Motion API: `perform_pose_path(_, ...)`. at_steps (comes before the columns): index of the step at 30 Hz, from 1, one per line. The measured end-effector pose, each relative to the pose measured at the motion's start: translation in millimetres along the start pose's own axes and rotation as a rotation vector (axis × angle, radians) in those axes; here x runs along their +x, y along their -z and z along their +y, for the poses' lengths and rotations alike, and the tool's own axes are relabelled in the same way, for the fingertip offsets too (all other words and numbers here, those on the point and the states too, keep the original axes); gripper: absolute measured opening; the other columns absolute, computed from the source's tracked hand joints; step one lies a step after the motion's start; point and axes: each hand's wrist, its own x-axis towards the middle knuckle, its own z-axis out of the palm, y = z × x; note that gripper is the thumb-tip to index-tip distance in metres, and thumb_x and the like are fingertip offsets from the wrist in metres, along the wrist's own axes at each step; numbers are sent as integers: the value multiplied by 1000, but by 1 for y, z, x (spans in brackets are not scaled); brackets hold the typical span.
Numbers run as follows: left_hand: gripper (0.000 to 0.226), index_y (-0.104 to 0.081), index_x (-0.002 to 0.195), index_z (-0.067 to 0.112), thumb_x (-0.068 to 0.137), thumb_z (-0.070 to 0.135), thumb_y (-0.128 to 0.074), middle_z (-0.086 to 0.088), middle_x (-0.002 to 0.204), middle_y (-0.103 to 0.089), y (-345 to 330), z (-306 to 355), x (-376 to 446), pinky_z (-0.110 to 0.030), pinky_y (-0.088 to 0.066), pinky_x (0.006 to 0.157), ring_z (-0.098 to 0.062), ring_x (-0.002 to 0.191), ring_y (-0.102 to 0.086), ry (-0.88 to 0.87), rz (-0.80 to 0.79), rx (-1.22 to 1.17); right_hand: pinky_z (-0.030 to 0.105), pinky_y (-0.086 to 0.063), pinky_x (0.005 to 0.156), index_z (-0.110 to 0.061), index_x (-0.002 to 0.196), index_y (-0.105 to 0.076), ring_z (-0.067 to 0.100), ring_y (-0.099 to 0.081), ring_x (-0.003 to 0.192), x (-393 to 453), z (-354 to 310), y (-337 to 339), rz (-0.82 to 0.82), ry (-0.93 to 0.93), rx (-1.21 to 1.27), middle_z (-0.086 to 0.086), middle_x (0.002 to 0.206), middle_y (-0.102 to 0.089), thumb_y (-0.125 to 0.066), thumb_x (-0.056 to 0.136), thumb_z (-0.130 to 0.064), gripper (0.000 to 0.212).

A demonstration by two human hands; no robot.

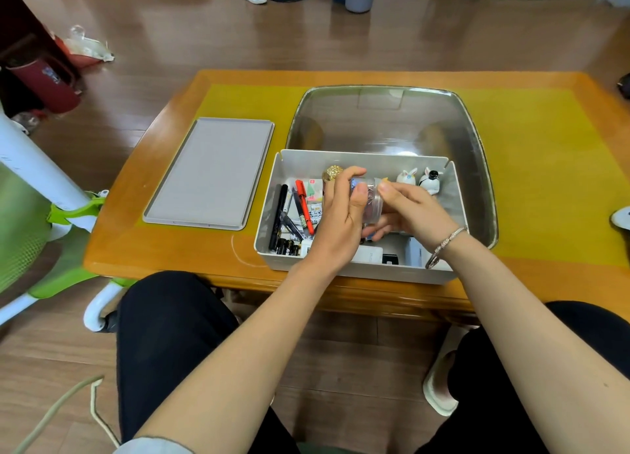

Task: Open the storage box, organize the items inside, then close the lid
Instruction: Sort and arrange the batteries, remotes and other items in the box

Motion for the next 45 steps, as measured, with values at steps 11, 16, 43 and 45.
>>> perform_pose_path(11, 47, -25, 149, 29, 104, 39, -27, -1, 150, -31, 10, 2, 0, -26, -18, 107, -14, 138, -22, 32, -58, 143, 26, -57, 59, 0, 111, -57, 26, -68, 64, 4, 2, -1, 16, -29, 185, 27, 89, -65, -42, 98, -27, 34)
perform_pose_path(16, 57, -14, 154, 22, 102, 39, -31, -1, 156, -26, 16, 0, -8, -42, -27, 117, -15, 143, -24, 162, -62, 4, 27, -58, 61, -2, 119, -57, 30, -67, 70, 17, 4, -5, 31, -22, 80, 48, 102, -51, -49, 95, -27, 36)
perform_pose_path(43, 67, 1, 154, 13, 101, 43, -27, -16, 161, 3, 61, -41, 39, -50, -12, 118, -40, 146, 4, 510, -630, 1121, 45, -58, 61, -32, 105, -53, 37, -66, 73, 59, 16, -12, 271, 64, -154, 3, 97, -64, -67, 84, -31, 25)
perform_pose_path(45, 67, -2, 154, 11, 100, 43, -27, -18, 159, -13, 58, -37, 37, -48, -17, 115, -41, 145, -7, 500, -666, 1249, 49, -58, 63, -32, 104, -53, 38, -66, 73, 60, 15, -11, 269, 73, -136, 6, 100, -64, -68, 84, -29, 25)
